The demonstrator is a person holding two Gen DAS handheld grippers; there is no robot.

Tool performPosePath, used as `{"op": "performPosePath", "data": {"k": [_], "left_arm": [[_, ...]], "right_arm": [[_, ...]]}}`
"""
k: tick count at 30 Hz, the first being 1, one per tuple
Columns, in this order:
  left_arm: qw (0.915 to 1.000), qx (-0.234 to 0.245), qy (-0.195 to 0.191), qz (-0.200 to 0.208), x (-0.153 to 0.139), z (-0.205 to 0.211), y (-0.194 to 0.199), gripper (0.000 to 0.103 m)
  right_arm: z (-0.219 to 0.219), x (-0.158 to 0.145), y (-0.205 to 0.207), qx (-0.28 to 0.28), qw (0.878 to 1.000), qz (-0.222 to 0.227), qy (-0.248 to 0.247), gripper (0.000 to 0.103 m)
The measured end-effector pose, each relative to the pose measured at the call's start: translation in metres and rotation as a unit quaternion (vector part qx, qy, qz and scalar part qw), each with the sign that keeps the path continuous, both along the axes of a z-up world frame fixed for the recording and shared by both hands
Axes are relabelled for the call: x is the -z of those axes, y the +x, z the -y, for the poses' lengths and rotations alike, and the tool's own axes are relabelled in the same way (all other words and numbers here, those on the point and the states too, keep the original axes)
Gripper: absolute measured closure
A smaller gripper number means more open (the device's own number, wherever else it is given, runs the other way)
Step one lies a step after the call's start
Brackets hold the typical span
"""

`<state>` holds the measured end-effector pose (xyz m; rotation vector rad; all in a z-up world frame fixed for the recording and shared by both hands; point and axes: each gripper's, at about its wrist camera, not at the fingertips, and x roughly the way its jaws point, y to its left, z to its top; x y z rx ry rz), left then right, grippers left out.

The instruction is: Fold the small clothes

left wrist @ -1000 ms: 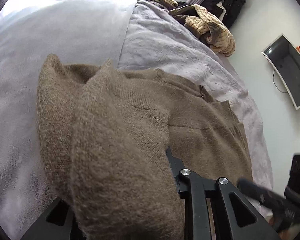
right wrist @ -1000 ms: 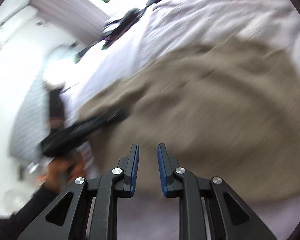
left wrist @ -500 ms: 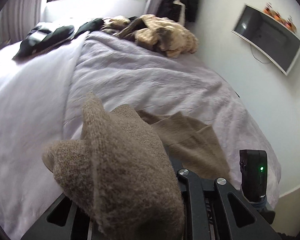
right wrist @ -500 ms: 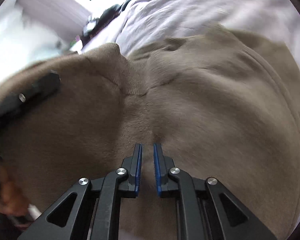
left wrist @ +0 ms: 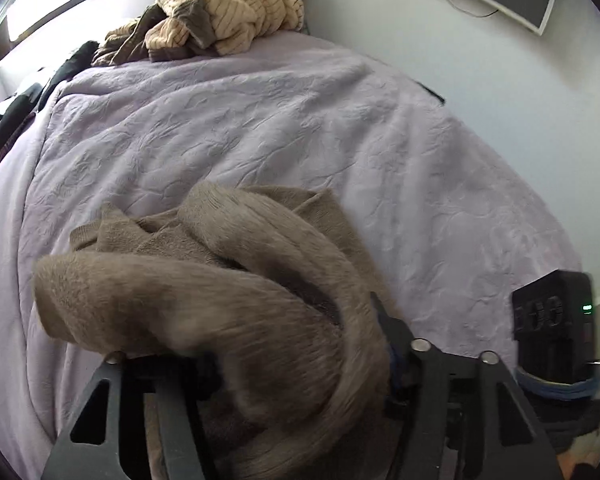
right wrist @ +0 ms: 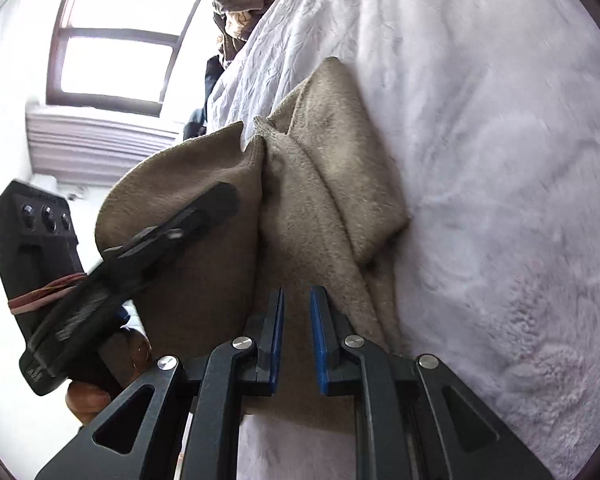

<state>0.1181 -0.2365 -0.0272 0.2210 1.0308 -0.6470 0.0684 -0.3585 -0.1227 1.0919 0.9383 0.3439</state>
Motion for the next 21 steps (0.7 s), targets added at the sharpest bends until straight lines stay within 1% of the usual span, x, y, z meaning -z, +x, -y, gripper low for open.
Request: {"op": "performPosePath", "data": {"k": [1, 3, 6, 7, 8, 10, 12, 14, 17, 18, 19, 21], "left_arm": [[0.9999, 0.007, -0.005, 0.007, -0.006, -0.001, -0.003, 0.038], [0.9996, 0.019, -0.015, 0.016, -0.015, -0.002, -0.006, 0.038], [0.9977, 0.035, -0.043, 0.038, -0.034, -0.005, -0.016, 0.038], [0.9972, 0.034, -0.047, 0.046, -0.039, -0.007, -0.018, 0.038], [0.9968, 0.03, -0.051, 0.054, -0.043, -0.01, -0.02, 0.038], [0.9961, 0.014, -0.058, 0.066, -0.05, -0.021, -0.019, 0.038], [0.9956, -0.009, -0.065, 0.068, -0.053, -0.037, -0.017, 0.038], [0.9957, -0.03, -0.063, 0.061, -0.051, -0.053, -0.011, 0.038], [0.9963, -0.065, -0.038, 0.043, -0.033, -0.078, -0.002, 0.038], [0.9958, -0.081, -0.03, 0.03, -0.023, -0.09, 0.001, 0.038], [0.9953, -0.09, -0.029, 0.019, -0.015, -0.097, 0.002, 0.038], [0.9925, -0.117, -0.033, -0.013, 0.001, -0.117, 0.004, 0.038]], "right_arm": [[0.006, 0.006, -0.006, 0.003, 1.0, 0.001, 0.009, 0.086], [0.006, 0.013, -0.002, 0.011, 1.0, 0.002, 0.029, 0.086], [0.001, 0.016, 0.0, 0.015, 0.999, 0.009, 0.045, 0.081], [0.002, 0.017, -0.002, 0.017, 0.998, 0.012, 0.053, 0.076], [0.003, 0.02, -0.003, 0.02, 0.998, 0.013, 0.057, 0.073], [0.006, 0.022, -0.008, 0.028, 0.997, 0.015, 0.069, 0.072], [0.01, 0.024, -0.015, 0.033, 0.996, 0.019, 0.082, 0.068], [0.011, 0.026, -0.014, 0.037, 0.995, 0.02, 0.088, 0.065], [0.013, 0.027, -0.019, 0.04, 0.995, 0.022, 0.093, 0.063], [0.013, 0.027, -0.02, 0.043, 0.994, 0.022, 0.095, 0.062], [0.018, 0.028, -0.03, 0.045, 0.994, 0.023, 0.097, 0.061], [0.022, 0.026, -0.043, 0.056, 0.992, 0.024, 0.108, 0.058]]}}
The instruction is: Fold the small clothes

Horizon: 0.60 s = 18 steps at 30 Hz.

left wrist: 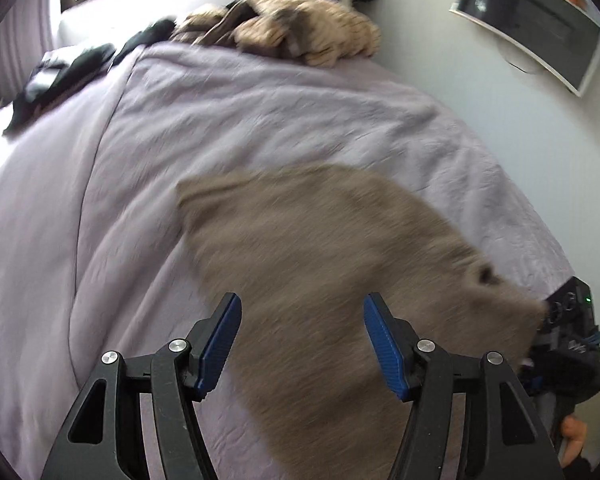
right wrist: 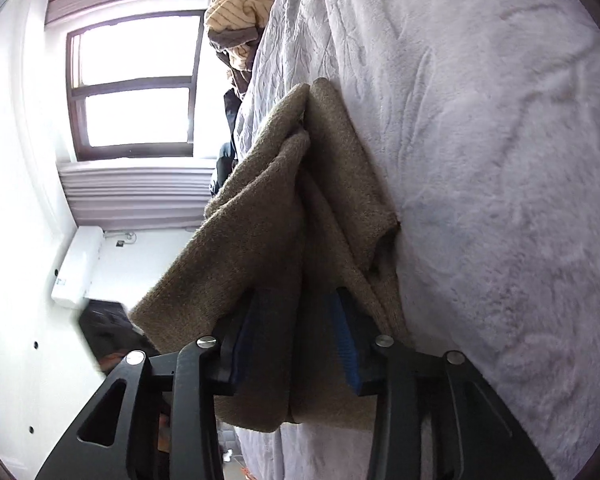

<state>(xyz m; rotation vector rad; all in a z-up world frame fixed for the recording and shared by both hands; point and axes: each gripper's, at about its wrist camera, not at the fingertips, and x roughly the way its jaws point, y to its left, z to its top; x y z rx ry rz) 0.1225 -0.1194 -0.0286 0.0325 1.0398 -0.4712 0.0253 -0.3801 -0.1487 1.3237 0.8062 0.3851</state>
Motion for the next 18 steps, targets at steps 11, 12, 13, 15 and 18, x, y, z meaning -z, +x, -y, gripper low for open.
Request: {"op": "performPosePath", "data": {"k": [11, 12, 13, 15, 18], "left_arm": [[0.9992, -0.027, -0.015, -0.024, 0.032, -0.063, -0.052, 0.038], [0.9993, -0.017, -0.016, -0.027, 0.033, -0.065, -0.061, 0.038], [0.9993, -0.011, -0.017, -0.031, 0.034, -0.067, -0.068, 0.038], [0.999, -0.007, -0.024, -0.036, 0.037, -0.07, -0.082, 0.038], [0.9991, 0.008, -0.027, -0.032, 0.036, -0.072, -0.102, 0.038]], "right_arm": [[-0.028, -0.044, -0.058, -0.023, 0.994, 0.041, -0.098, 0.037], [-0.038, -0.045, -0.057, -0.036, 0.994, 0.04, -0.1, 0.037], [-0.049, -0.044, -0.054, -0.051, 0.993, 0.039, -0.1, 0.037], [-0.071, -0.04, -0.046, -0.07, 0.991, 0.024, -0.112, 0.037], [-0.085, -0.036, -0.036, -0.065, 0.992, 0.012, -0.11, 0.037]]}}
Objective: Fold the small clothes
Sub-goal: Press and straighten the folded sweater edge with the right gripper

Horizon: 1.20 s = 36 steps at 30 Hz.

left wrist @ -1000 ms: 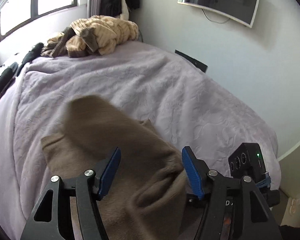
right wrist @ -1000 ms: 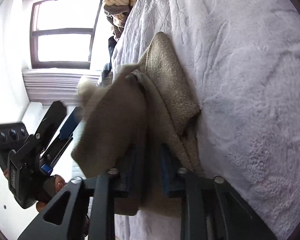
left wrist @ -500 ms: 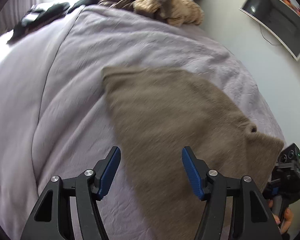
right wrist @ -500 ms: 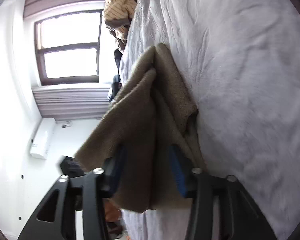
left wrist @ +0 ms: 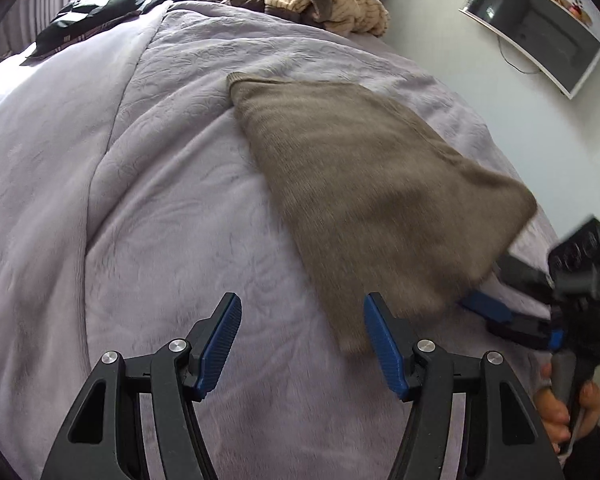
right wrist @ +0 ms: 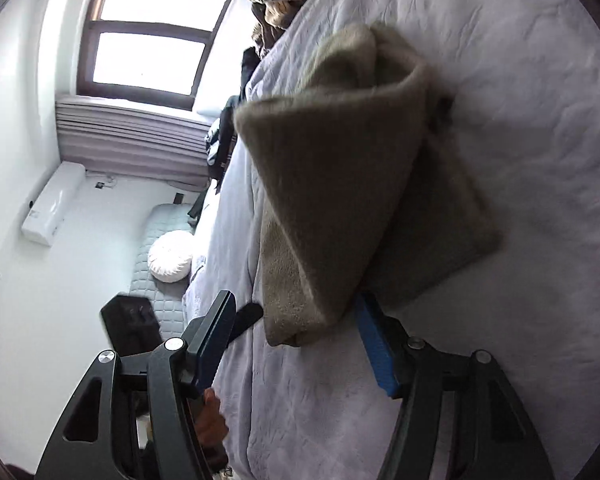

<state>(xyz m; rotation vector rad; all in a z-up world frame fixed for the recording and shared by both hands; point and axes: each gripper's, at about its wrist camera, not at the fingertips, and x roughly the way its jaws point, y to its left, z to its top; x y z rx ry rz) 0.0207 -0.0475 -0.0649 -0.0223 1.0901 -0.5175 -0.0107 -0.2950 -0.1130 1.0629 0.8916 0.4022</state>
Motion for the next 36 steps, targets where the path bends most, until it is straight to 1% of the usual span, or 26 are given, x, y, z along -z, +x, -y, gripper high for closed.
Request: {"op": "performPosePath", "data": {"k": [2, 3, 5, 6, 7, 9, 10, 11, 12, 13, 15, 16, 17, 19, 20, 21, 23, 25, 27, 28, 29, 31, 33, 35, 36], "left_arm": [[0.9995, 0.023, 0.017, 0.01, 0.001, 0.004, -0.014, 0.038], [0.9985, 0.039, 0.032, 0.019, 0.002, 0.008, -0.022, 0.038], [0.9967, 0.058, 0.049, 0.027, 0.003, 0.017, -0.029, 0.038], [0.996, 0.067, 0.051, 0.03, 0.004, 0.023, -0.032, 0.038], [0.9959, 0.068, 0.05, 0.031, 0.005, 0.026, -0.033, 0.038], [0.9956, 0.057, 0.061, 0.043, 0.005, 0.035, -0.032, 0.038], [0.995, 0.038, 0.074, 0.056, 0.004, 0.038, -0.03, 0.038], [0.9945, 0.021, 0.077, 0.068, 0.002, 0.039, -0.028, 0.038], [0.9947, 0.008, 0.071, 0.074, -0.001, 0.036, -0.026, 0.038], [0.995, -0.001, 0.063, 0.078, -0.003, 0.033, -0.025, 0.039], [0.9952, -0.009, 0.043, 0.088, -0.007, 0.024, -0.026, 0.047], [0.9953, -0.007, 0.038, 0.089, -0.006, 0.02, -0.027, 0.051], [0.9951, -0.008, 0.041, 0.089, -0.003, 0.017, -0.028, 0.051], [0.9956, -0.01, 0.046, 0.081, 0.006, 0.013, -0.027, 0.051], [0.9965, -0.014, 0.043, 0.07, 0.011, 0.009, -0.026, 0.051], [0.9971, -0.018, 0.041, 0.061, 0.015, 0.006, -0.027, 0.051], [0.998, -0.023, 0.035, 0.046, 0.02, 0.0, -0.029, 0.05], [0.9982, -0.023, 0.032, 0.045, 0.018, -0.008, -0.034, 0.05], [0.9974, -0.026, 0.041, 0.053, 0.011, -0.016, -0.038, 0.05], [0.9971, -0.03, 0.043, 0.056, 0.008, -0.019, -0.039, 0.05], [0.9972, -0.034, 0.038, 0.055, 0.005, -0.024, -0.039, 0.05], [0.9975, -0.05, 0.016, 0.047, -0.004, -0.034, -0.032, 0.05], [0.997, -0.063, -0.003, 0.043, -0.013, -0.037, -0.023, 0.05], [0.9967, -0.066, -0.019, 0.044, -0.022, -0.03, -0.012, 0.05], [0.9967, -0.064, -0.019, 0.045, -0.024, -0.025, -0.008, 0.05]], "right_arm": [[-0.003, 0.001, 0.005, 0.009, 1.0, -0.005, -0.001, 0.037], [-0.004, 0.001, 0.009, 0.013, 1.0, -0.008, 0.001, 0.038], [-0.004, 0.001, 0.015, 0.02, 1.0, -0.014, 0.004, 0.045], [-0.003, 0.002, 0.02, 0.024, 0.999, -0.02, 0.007, 0.045], [-0.003, 0.003, 0.024, 0.027, 0.999, -0.022, 0.011, 0.046], [-0.001, 0.004, 0.021, 0.033, 0.999, -0.028, 0.017, 0.052], [0.0, 0.004, 0.017, 0.034, 0.999, -0.029, 0.017, 0.067], [0.001, 0.0, 0.016, 0.034, 0.999, -0.026, 0.015, 0.091], [0.002, -0.005, 0.013, 0.033, 0.999, -0.017, 0.016, 0.094], [0.001, -0.012, 0.011, 0.032, 0.999, -0.006, 0.013, 0.094], [-0.004, -0.025, 0.008, 0.018, 1.0, 0.015, -0.009, 0.094], [-0.007, -0.025, 0.007, 0.013, 1.0, 0.014, -0.018, 0.094], [-0.007, -0.021, 0.006, 0.012, 1.0, 0.01, -0.021, 0.094], [-0.006, -0.001, 0.002, 0.015, 0.999, -0.017, -0.023, 0.094], [-0.005, 0.011, -0.001, 0.02, 0.999, -0.038, -0.02, 0.094], [-0.001, 0.025, -0.008, 0.026, 0.998, -0.058, -0.009, 0.094], [0.005, 0.034, -0.02, 0.029, 0.997, -0.065, 0.011, 0.094], [0.012, 0.025, -0.03, 0.027, 0.998, -0.061, -0.009, 0.094], [0.022, 0.011, -0.04, 0.025, 0.997, -0.053, -0.05, 0.094], [0.029, 0.001, -0.046, 0.031, 0.996, -0.044, -0.072, 0.092], [0.035, -0.008, -0.052, 0.038, 0.994, -0.037, -0.091, 0.09], [0.044, -0.024, -0.06, 0.054, 0.991, -0.02, -0.121, 0.09], [0.048, -0.046, -0.065, 0.063, 0.987, 0.013, -0.146, 0.09], [0.043, -0.068, -0.061, 0.05, 0.984, 0.043, -0.163, 0.09], [0.034, -0.081, -0.053, 0.032, 0.981, 0.06, -0.183, 0.09]]}}
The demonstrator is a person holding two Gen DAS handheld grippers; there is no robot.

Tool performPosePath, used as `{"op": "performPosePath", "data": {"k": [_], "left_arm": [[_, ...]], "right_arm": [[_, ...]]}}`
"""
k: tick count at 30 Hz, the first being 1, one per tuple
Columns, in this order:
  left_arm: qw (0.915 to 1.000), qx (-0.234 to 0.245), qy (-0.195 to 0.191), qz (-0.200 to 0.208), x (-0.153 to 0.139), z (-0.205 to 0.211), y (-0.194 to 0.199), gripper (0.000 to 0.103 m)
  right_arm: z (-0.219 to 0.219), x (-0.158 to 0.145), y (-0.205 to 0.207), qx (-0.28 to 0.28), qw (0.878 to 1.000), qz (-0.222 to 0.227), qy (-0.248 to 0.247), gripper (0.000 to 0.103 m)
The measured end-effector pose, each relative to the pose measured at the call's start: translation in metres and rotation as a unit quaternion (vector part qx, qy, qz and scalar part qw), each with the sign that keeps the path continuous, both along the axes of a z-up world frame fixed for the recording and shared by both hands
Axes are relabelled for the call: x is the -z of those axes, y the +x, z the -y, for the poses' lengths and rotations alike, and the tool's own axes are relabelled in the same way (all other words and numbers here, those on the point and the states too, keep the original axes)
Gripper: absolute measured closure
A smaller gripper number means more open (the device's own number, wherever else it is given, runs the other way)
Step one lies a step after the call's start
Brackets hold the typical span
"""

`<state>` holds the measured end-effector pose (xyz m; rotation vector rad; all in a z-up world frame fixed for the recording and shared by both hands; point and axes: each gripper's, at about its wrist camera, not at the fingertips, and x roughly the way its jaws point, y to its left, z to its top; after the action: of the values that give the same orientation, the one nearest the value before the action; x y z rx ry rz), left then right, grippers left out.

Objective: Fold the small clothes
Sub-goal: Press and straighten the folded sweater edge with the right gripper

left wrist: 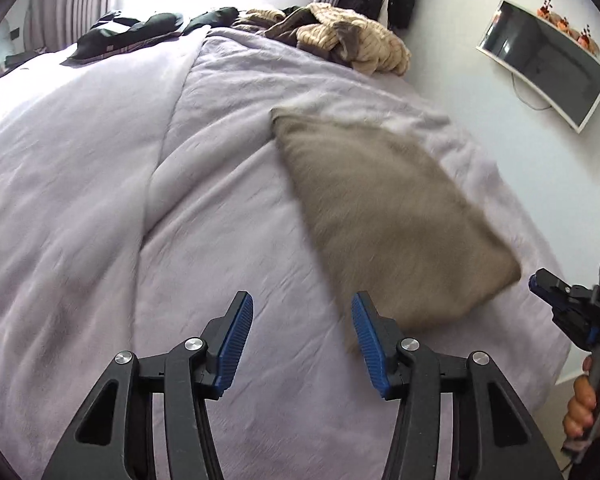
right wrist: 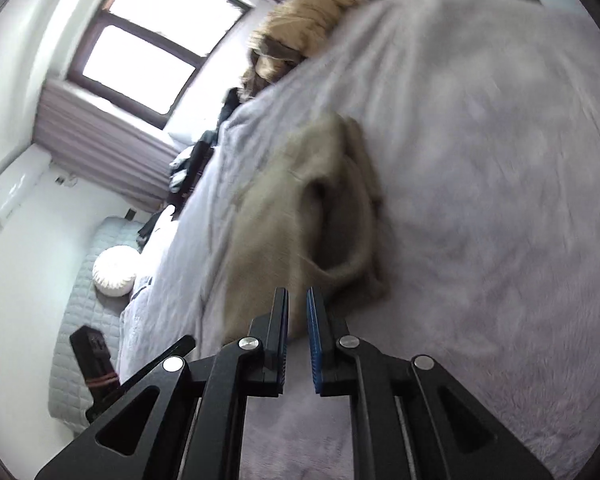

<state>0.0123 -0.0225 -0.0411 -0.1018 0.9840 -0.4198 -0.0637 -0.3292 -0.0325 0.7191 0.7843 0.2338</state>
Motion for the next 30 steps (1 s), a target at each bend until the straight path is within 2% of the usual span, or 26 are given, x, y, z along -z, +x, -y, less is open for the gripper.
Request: {"op": "performPosePath", "data": {"k": [2, 5, 9, 10, 11, 14, 18, 20, 22, 24, 25, 27, 28, 30], "left_arm": [[0.9999, 0.006, 0.01, -0.004, -0.001, 0.018, 0.01, 0.05], [0.9997, 0.015, 0.014, -0.014, 0.007, 0.042, 0.023, 0.05], [0.9982, 0.005, 0.028, -0.053, 0.034, 0.052, 0.029, 0.049], [0.9979, 0.001, 0.022, -0.061, 0.04, 0.05, 0.029, 0.043], [0.9977, -0.004, 0.021, -0.064, 0.043, 0.048, 0.027, 0.033], [0.9974, -0.003, 0.019, -0.069, 0.047, 0.043, 0.024, 0.031], [0.9979, 0.002, 0.039, -0.052, 0.038, 0.045, 0.021, 0.032], [0.9983, 0.001, 0.043, -0.04, 0.032, 0.044, 0.02, 0.032], [0.9985, -0.005, 0.039, -0.037, 0.027, 0.04, 0.022, 0.031], [0.9988, -0.013, 0.031, -0.036, 0.021, 0.037, 0.029, 0.032], [0.9989, -0.018, 0.026, -0.035, 0.018, 0.036, 0.033, 0.031], [0.9989, -0.028, 0.019, -0.034, 0.013, 0.035, 0.04, 0.031], [0.9988, -0.032, 0.016, -0.035, 0.011, 0.035, 0.043, 0.031], [0.9986, -0.037, 0.015, -0.036, 0.009, 0.036, 0.048, 0.031]], "right_arm": [[-0.015, -0.014, 0.015, -0.022, 0.999, 0.003, -0.033, 0.09], [-0.026, -0.009, 0.041, -0.032, 0.997, -0.024, -0.06, 0.09], [-0.008, 0.031, 0.049, -0.008, 0.99, -0.099, -0.1, 0.09], [-0.003, 0.047, 0.048, -0.002, 0.987, -0.122, -0.103, 0.093], [-0.001, 0.052, 0.051, 0.001, 0.987, -0.131, -0.097, 0.098], [0.015, 0.069, 0.04, 0.01, 0.992, -0.119, -0.042, 0.101], [0.016, 0.06, 0.045, 0.006, 0.992, -0.118, -0.043, 0.101], [0.02, 0.047, 0.05, 0.007, 0.995, -0.097, -0.028, 0.093], [0.03, 0.024, 0.058, 0.018, 0.997, -0.065, -0.025, 0.091], [0.039, 0.01, 0.079, 0.026, 0.998, -0.055, -0.033, 0.064], [0.041, 0.01, 0.096, 0.017, 0.998, -0.059, -0.028, 0.034], [0.044, 0.019, 0.125, 0.012, 0.997, -0.076, -0.02, 0.03], [0.046, 0.025, 0.135, 0.017, 0.996, -0.09, -0.021, 0.033], [0.05, 0.044, 0.157, 0.007, 0.992, -0.122, 0.002, 0.046]]}}
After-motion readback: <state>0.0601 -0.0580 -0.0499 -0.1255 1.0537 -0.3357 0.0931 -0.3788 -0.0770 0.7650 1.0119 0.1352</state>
